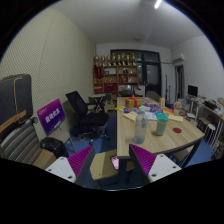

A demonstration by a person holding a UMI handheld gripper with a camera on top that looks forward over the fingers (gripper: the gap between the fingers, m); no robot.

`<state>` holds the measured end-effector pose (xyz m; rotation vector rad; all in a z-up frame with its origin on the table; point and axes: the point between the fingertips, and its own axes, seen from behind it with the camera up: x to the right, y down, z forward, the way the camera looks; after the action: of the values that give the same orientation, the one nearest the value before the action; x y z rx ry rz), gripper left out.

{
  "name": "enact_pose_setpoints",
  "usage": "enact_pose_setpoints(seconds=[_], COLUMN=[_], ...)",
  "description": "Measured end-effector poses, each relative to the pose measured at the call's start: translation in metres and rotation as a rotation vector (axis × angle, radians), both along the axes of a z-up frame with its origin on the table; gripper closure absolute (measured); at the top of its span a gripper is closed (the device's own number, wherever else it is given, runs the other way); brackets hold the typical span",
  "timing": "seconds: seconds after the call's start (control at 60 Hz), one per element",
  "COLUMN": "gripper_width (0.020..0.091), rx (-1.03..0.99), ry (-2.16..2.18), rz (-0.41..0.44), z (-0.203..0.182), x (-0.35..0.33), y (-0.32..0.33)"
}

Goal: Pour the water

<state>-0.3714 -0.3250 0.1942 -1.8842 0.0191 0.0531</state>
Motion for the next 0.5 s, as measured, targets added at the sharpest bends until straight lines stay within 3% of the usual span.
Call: enact_pose_setpoints(seconds=[0.183, 0.383, 0.5], gripper_width=[0.0331, 0.0333, 0.0331], rx=[0.006, 0.008, 0.039], ry=[-0.008, -0.060, -0.110], rz=[-0.049, -0.114, -0.109], z=[0.004, -0.031, -0.054], x=[-0.020, 0.057, 0.099], y=[0.043, 0.114, 0.172])
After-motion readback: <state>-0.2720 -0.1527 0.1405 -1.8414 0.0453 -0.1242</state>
